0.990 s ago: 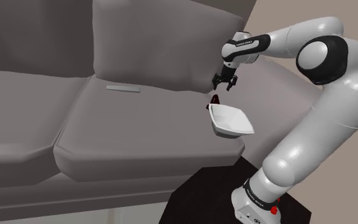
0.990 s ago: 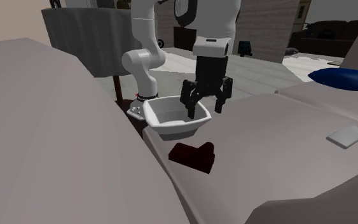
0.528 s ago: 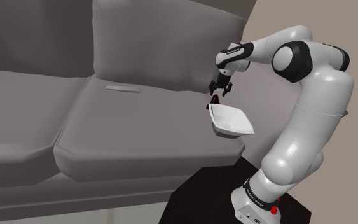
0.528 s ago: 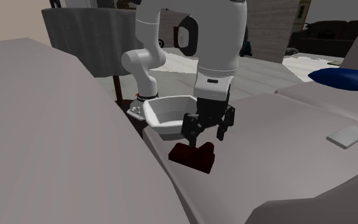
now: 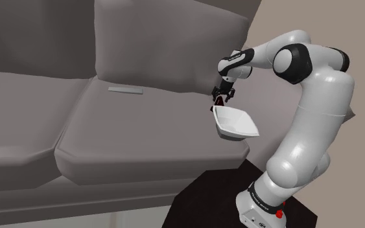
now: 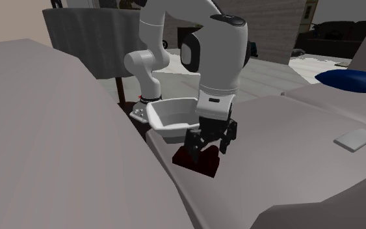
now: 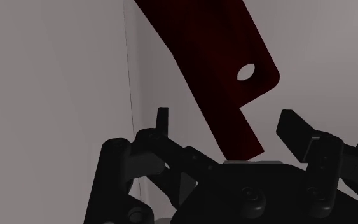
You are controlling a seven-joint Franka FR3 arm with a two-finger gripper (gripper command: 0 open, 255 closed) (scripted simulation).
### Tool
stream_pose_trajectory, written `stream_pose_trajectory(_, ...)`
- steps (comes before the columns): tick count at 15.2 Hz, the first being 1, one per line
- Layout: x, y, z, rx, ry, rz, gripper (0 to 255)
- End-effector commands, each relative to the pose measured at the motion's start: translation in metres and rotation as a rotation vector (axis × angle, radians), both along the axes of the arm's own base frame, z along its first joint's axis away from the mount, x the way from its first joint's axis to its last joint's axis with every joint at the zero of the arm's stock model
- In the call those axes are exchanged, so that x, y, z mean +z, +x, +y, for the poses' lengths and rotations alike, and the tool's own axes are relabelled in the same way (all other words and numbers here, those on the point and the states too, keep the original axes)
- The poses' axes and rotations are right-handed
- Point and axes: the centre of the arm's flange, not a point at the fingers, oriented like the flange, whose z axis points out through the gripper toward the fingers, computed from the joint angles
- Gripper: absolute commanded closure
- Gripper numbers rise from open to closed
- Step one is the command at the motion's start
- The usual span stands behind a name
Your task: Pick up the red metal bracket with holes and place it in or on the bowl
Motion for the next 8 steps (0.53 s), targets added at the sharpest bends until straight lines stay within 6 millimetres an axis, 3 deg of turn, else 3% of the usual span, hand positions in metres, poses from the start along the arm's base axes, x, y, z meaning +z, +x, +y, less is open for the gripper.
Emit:
stream_pose_trajectory(1,-0.0013,0.0003,0.0000,0.000,0.000,0.000,0)
stream_pose_trajectory(5,-0.0013,0.0003,0.0000,0.000,0.000,0.000,0)
stream_pose_trajectory(6,-0.0013,0.0003,0.0000,0.000,0.000,0.000,255)
stream_pose_trajectory(8,-0.0013,0.0003,0.0000,0.000,0.000,0.000,255)
